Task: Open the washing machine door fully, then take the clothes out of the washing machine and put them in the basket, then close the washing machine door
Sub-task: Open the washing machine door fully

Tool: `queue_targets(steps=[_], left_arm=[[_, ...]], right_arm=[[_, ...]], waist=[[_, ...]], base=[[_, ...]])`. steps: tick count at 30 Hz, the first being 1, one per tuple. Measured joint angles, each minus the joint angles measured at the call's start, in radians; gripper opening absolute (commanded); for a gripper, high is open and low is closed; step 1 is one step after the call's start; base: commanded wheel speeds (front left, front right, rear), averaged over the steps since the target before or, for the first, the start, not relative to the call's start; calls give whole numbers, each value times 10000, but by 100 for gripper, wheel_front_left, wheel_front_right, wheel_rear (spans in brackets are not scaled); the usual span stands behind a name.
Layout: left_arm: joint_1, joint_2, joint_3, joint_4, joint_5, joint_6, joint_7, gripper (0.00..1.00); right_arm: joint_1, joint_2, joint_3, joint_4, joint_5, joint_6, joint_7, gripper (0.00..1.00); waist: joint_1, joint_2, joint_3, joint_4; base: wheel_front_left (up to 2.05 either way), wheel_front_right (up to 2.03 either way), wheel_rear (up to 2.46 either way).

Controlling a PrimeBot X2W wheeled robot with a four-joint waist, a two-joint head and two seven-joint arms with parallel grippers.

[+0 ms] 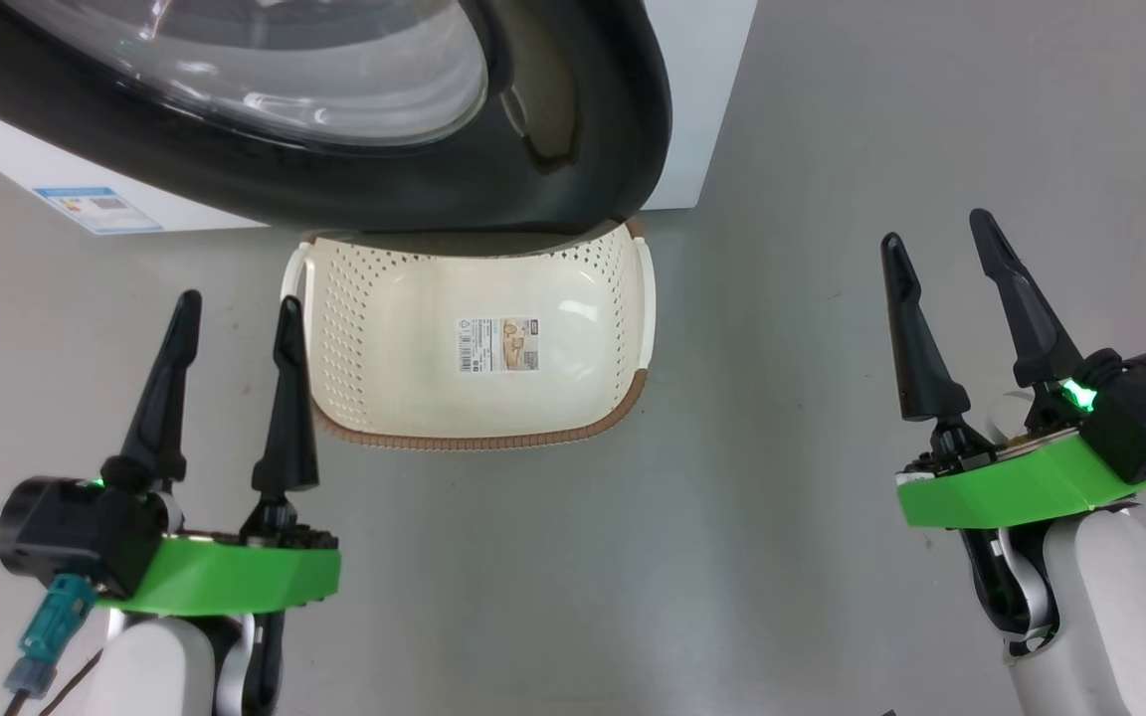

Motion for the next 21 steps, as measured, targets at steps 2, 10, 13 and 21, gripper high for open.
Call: queue_targets(steps=[2,10,13,21], left_arm=[[0,0,-2,0,0,0,0,100],[-1,0,-4,2,0,-2,0,100],[-1,0,-6,2,0,0,0,100],[-3,0,-36,2,0,0,0,100]], right_arm=[[-1,4,8,0,0,0,0,100],[-4,-2,81,222,242,0,0,0],[-58,0,180,558,918,0,0,0],[-1466,-146,867,2113,4203,0,0,0]], waist=[[0,0,12,7],[0,0,50,56],[0,0,55,80],[0,0,85,148]], base=[[0,0,0],[0,0,0],[0,0,0],[0,0,0]])
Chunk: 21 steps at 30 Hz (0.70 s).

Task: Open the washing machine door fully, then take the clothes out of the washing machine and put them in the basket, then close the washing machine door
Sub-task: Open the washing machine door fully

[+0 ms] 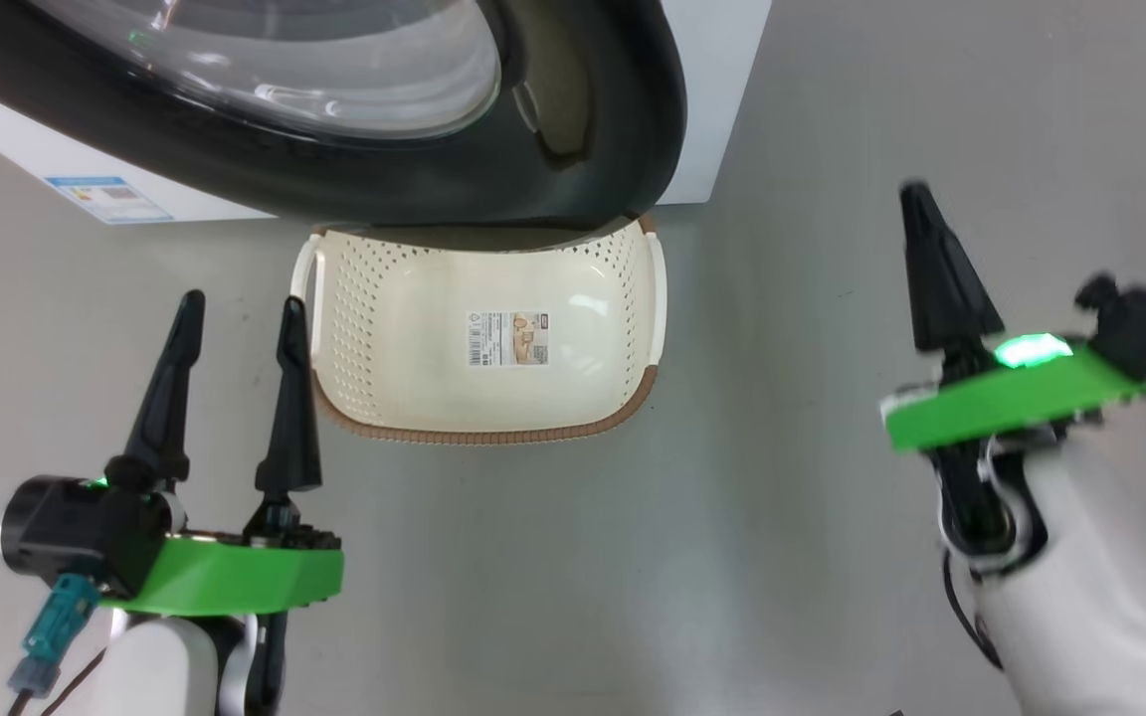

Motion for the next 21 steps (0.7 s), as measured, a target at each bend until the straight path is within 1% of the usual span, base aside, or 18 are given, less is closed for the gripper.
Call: queue_targets(steps=[4,7,10,14,18,21], left_arm=[[-2,0,-92,2,-13,12,0,100],[-3,0,-130,4,-25,12,0,100],[-7,0,-169,13,-107,12,0,100],[-10,-2,-272,12,-125,23,0,100],[-17,-2,-311,12,-192,54,0,100],[-23,-2,-385,19,-199,104,0,100]], right_arm=[[-1118,-247,721,871,2207,0,25,0],[-1922,-261,1014,1076,4360,0,667,0],[-2716,-314,1179,1156,5770,0,1292,0],[-3453,-332,1381,1427,7377,0,2621,0],[-4183,-280,1350,1732,8750,-2,4132,0],[-4710,-272,1220,2159,9518,-2,5264,0]], waist=[[0,0,19,76],[0,0,48,139],[0,0,91,212],[0,0,143,327],[0,0,210,432],[0,0,240,523]], base=[[0,0,0],[0,0,0],[0,0,0],[0,0,0],[0,0,0],[0,0,0]])
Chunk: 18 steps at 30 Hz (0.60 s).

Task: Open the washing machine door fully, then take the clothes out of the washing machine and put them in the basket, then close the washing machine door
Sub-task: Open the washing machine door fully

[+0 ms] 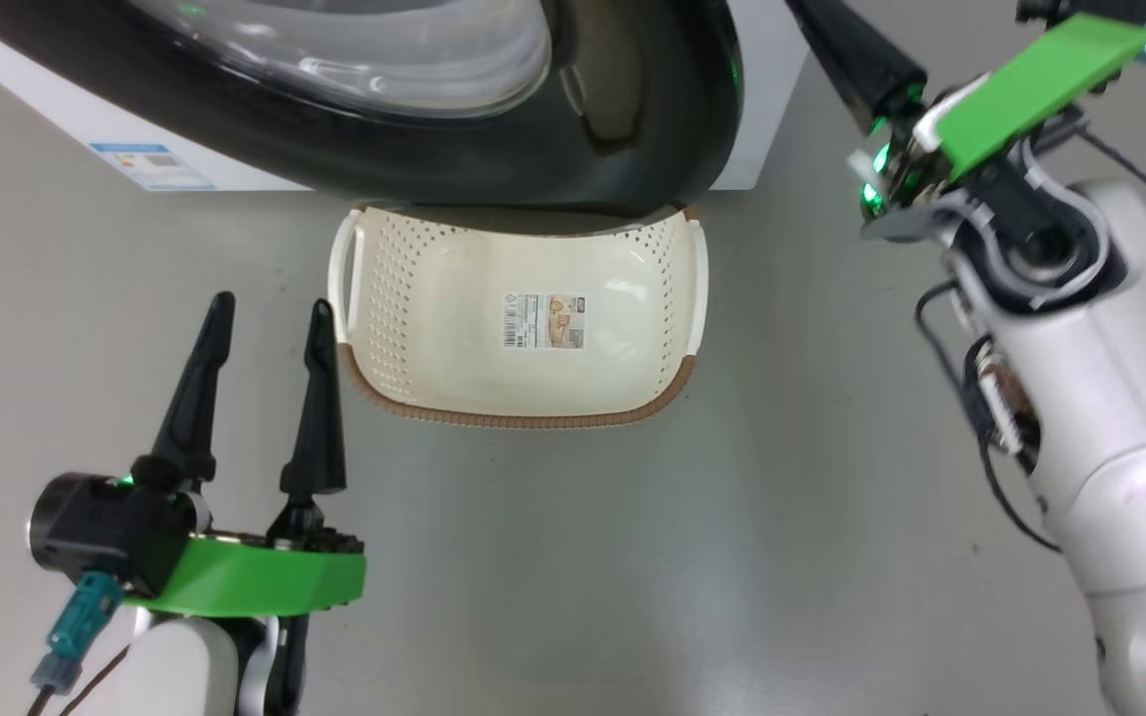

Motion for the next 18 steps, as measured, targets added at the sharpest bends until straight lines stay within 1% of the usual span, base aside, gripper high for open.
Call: queue_targets(steps=[5,10,15,18], left_arm=[[0,2,-96,31,-15,6,0,100],[1,0,-144,58,-35,10,0,100],[0,0,-144,90,-69,8,0,100],[0,0,-138,128,-69,4,0,100]], right_arm=[[-650,-15,-236,949,1099,0,1799,0],[-1153,-23,-263,1879,1812,0,3570,0],[-1569,-90,-255,2715,2042,0,4362,0],[-1660,-107,-222,2888,2023,0,4713,0]], waist=[[0,0,-6,134],[0,0,-39,214],[0,0,-38,266],[0,0,-69,301]], base=[[0,0,0],[0,0,0],[0,0,0],[0,0,0]])
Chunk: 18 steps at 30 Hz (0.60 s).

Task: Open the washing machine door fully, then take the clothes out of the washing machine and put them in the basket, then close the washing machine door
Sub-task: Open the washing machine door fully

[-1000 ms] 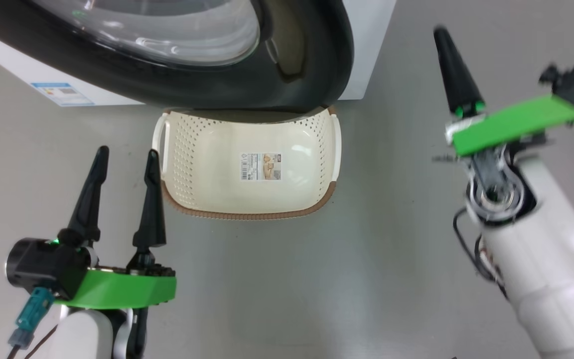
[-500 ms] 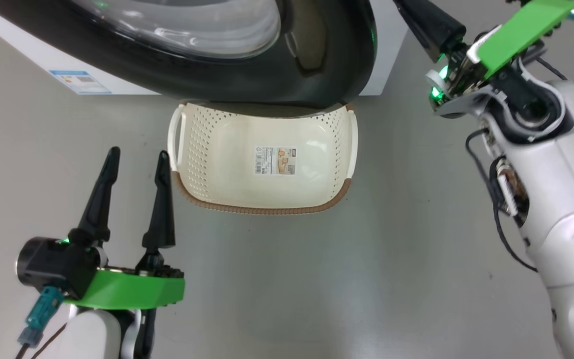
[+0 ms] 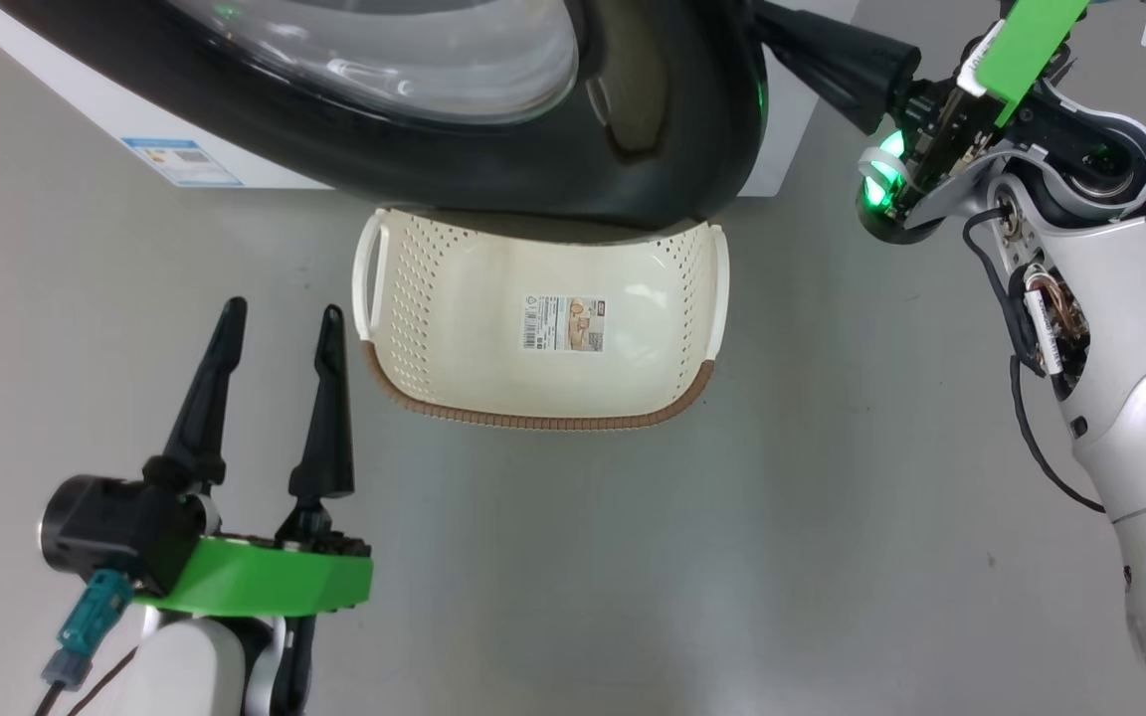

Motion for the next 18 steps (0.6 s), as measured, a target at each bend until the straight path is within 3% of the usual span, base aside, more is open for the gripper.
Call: queue_targets(steps=[18], left_arm=[[614,2,96,125,0,136,0,100]], right_arm=[[1742,362,395,-604,-391,-12,991,0]], waist=[[0,0,-1251,275]], base=[[0,0,0]])
